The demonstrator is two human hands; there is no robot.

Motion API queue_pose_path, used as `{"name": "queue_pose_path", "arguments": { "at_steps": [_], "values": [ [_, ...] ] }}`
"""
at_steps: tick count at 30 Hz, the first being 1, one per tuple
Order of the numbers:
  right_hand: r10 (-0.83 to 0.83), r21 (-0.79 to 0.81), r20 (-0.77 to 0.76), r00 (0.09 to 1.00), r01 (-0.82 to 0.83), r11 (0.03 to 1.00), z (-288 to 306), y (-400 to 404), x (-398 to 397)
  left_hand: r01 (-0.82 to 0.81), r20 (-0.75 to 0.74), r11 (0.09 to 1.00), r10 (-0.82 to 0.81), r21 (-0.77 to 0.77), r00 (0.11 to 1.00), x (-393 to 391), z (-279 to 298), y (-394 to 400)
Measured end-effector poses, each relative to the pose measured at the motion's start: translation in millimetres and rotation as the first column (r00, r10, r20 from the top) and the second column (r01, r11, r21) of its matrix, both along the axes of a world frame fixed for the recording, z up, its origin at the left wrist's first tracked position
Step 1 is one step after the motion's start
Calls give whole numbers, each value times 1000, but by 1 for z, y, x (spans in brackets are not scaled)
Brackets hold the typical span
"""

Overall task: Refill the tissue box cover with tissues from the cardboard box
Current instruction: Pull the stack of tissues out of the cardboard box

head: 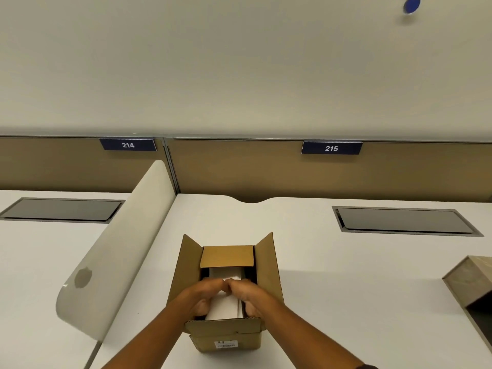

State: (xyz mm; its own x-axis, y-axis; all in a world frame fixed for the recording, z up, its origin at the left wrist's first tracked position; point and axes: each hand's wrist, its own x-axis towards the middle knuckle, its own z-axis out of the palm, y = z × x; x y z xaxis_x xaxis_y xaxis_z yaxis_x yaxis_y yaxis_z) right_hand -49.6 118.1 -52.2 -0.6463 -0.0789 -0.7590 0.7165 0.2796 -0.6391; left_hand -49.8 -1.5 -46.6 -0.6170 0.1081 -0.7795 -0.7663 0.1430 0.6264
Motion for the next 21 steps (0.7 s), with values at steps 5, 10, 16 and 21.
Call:
{"name": "queue_pose_path", "arguments": {
  "at_steps": [5,10,16,21],
  "values": [
    [13,-135,32,999,-9,991,2,1,3,15,39,996,-19,83,999,2,3,1],
    [45,-258,6,999,-42,965,15,6,8,77,-33,965,-71,251,997,6,11,-10],
    [33,-355,-29,999,-41,934,26,15,9,124,-99,932,-96,342,990,7,21,-23],
    [-13,-363,-21,1000,5,932,39,20,6,55,-74,935,-31,350,997,7,36,-22]
  ]
}}
